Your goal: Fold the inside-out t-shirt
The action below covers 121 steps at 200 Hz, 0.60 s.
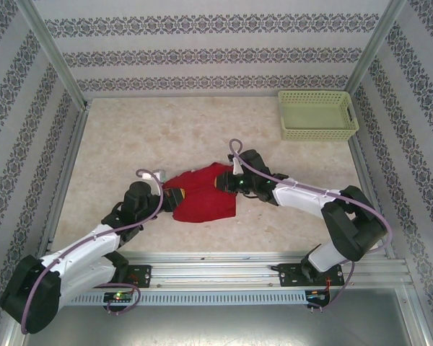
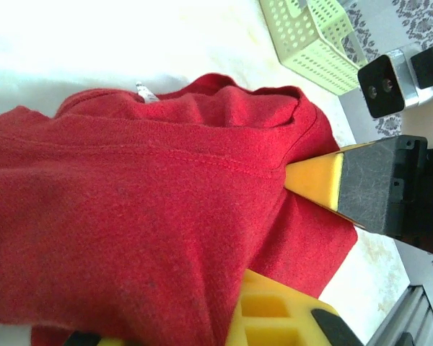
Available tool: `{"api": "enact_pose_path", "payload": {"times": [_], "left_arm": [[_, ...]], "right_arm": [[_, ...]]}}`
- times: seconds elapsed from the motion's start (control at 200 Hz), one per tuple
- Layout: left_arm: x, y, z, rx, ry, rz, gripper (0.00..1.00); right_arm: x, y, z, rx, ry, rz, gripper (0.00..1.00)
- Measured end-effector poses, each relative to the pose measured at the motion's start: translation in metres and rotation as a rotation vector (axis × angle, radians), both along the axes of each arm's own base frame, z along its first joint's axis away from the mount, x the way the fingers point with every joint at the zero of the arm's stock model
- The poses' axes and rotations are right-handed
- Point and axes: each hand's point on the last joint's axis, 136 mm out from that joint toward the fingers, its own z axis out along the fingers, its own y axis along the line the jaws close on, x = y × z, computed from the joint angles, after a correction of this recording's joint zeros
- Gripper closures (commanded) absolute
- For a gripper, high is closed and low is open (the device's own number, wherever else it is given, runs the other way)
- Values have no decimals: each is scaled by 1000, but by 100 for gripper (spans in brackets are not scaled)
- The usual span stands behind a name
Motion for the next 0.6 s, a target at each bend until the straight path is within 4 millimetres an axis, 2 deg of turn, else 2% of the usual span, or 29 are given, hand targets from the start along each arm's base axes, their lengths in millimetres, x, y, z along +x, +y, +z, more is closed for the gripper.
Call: {"api": "enact_pose_path", "payload": {"times": [0.105,0.31,0.405,0.605], "left_arm": [[6,1,1,10,-7,7,92],[13,1,-7,20,4,10,93],[17,1,-1,16,-18,9,93],[28,3,20,-8,-79,16,84]], "right_arm": [[10,0,12,39,-34,-3,100],[13,0,19,97,-71,14,100],[14,-2,28,117,-97,16,100],[21,-7,47,152,-160,24,100]]}}
